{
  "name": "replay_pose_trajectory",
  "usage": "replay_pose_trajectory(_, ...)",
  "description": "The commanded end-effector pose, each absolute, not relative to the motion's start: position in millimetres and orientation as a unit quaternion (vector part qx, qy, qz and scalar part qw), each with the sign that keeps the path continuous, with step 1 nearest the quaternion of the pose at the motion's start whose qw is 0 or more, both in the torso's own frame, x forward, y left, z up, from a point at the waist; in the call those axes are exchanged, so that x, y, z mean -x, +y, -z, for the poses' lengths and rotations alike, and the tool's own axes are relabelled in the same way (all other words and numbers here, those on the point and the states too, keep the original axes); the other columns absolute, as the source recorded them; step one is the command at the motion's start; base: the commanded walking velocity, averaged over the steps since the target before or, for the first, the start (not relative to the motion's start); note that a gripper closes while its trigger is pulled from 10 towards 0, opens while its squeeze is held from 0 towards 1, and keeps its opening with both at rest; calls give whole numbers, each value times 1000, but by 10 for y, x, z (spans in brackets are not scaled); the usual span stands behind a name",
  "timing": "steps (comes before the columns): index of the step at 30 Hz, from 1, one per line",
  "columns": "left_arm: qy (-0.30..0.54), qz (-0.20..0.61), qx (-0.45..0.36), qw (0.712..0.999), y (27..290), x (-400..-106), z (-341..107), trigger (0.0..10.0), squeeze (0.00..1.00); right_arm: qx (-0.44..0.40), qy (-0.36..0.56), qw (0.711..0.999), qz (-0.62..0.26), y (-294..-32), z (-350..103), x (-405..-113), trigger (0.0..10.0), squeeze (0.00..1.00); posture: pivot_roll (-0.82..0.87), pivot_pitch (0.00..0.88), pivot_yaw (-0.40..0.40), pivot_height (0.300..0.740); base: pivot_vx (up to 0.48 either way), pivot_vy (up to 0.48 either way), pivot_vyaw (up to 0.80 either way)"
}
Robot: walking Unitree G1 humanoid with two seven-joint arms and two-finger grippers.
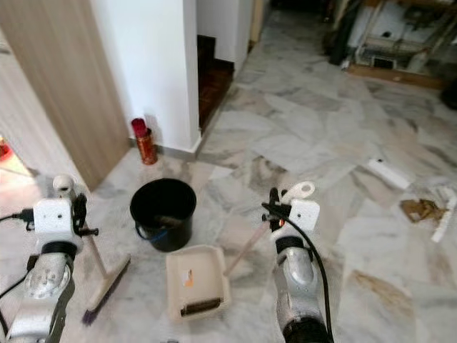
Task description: Sweep floor
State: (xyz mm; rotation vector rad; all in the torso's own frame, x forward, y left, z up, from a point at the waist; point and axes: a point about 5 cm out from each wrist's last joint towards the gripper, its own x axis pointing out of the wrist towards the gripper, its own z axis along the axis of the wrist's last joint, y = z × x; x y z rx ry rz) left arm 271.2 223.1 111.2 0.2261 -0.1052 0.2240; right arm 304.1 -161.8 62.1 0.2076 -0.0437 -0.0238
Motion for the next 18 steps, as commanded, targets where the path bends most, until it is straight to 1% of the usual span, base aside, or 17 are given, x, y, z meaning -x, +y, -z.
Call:
replay_pose_trajectory(1,-85,-105,-114,984,2209,-2729,-1243,10000,0,-103,-50,993,14,-1638,-746,-3092,10000,0,215,0,-60,740,0,0,0)
replay_pose_trajectory(6,-85,-105,-112,984,2199,-2735,-1239,10000,0,-109,-51,993,17,-1650,-763,-3109,10000,0,216,0,-64,740,0,0,0)
replay_pose_trajectory(7,-85,-106,-112,984,2197,-2736,-1236,10000,0,-137,-51,989,28,-1669,-776,-3127,10000,0,218,0,-66,740,0,0,0)
replay_pose_trajectory(9,-84,-107,-112,984,2199,-2735,-1233,10000,0,-158,-49,986,25,-1669,-784,-3144,10000,0,217,0,-68,740,0,0,0)
replay_pose_trajectory(11,-84,-109,-113,984,2208,-2735,-1228,10000,0,-182,-38,982,-16,-1588,-791,-3173,10000,0,218,0,-70,740,0,0,0)
replay_pose_trajectory(13,-84,-109,-112,984,2207,-2737,-1228,10000,0,-180,-38,982,-33,-1546,-802,-3176,10000,0,218,0,-71,740,0,0,0)
replay_pose_trajectory(14,-84,-110,-112,984,2206,-2739,-1226,10000,0,-183,-32,980,-69,-1455,-808,-3179,10000,0,219,0,-73,740,0,0,0)
replay_pose_trajectory(18,-85,-111,-111,984,2202,-2742,-1226,10000,0,-187,-30,975,-118,-1297,-839,-3175,10000,0,221,0,-75,740,0,0,0)
